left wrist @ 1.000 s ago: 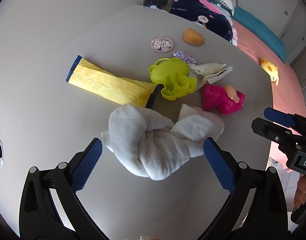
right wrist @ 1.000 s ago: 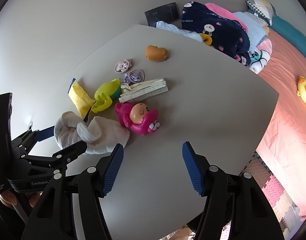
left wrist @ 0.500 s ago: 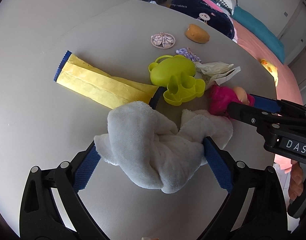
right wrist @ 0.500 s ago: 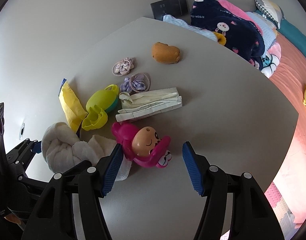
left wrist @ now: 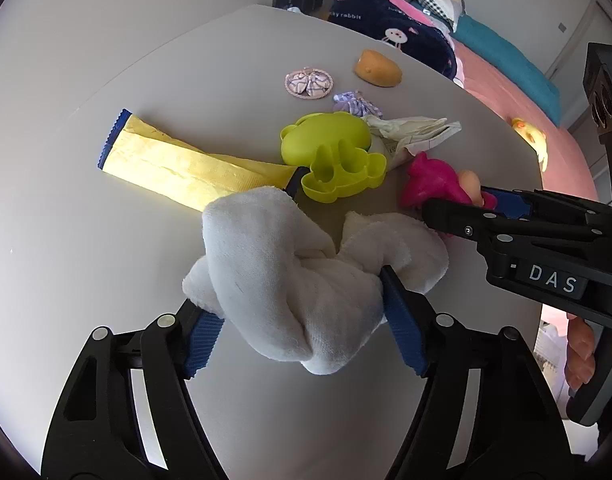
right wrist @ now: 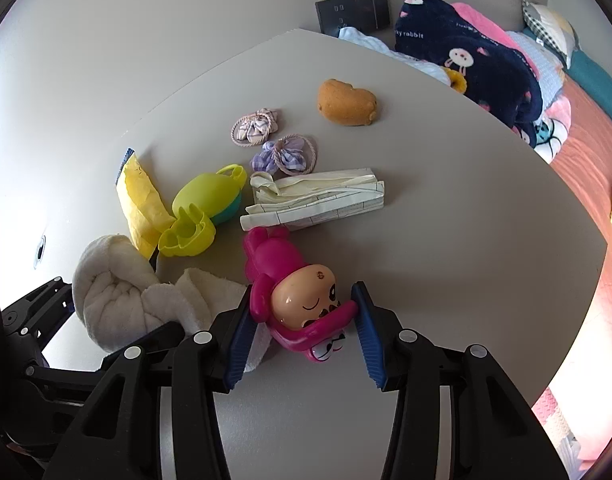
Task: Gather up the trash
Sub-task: 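Grasp the white towel with the left tool while the right tool grasps the pink toy, then carry the white towel and pink toy down over the black bin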
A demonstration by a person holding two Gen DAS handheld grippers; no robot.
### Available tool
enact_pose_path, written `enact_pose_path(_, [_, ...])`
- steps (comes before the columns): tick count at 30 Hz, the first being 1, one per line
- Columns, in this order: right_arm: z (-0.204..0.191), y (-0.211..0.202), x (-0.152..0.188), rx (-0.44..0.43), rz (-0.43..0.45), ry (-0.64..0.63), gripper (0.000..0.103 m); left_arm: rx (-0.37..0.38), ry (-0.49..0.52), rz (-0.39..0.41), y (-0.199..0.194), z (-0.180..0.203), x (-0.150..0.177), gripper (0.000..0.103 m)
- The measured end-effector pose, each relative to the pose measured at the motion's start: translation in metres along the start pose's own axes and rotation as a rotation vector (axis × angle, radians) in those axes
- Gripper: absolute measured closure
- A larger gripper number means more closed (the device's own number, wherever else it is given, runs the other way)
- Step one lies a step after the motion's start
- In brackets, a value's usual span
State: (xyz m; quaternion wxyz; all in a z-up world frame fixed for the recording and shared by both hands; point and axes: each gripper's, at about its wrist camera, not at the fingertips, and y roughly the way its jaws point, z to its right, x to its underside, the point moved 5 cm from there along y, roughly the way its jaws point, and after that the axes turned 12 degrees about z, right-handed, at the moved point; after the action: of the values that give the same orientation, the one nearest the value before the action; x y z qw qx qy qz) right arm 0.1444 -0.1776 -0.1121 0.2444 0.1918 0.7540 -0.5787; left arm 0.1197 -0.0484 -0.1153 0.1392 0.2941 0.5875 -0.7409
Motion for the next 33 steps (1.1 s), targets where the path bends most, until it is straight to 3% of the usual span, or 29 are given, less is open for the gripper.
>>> enact_pose_path(10, [0.009,-0.034,0.007,0.011,0.03,0.027,0.055,0.001,-0.027,0.016,-0.014,-0.001,0.004,0.047])
enact_pose_path(23, [0.027,-0.098,0.027,0.047,0.113,0.083,0.055,0.003,0.012,0.103,-0.069,0.013,0.009,0.048])
enact_pose_path(33, [0.057,-0.147,0.056,0.102,0.167,0.147,0.055,0.052,0.082,0.13,-0.088,0.05,0.011,0.048])
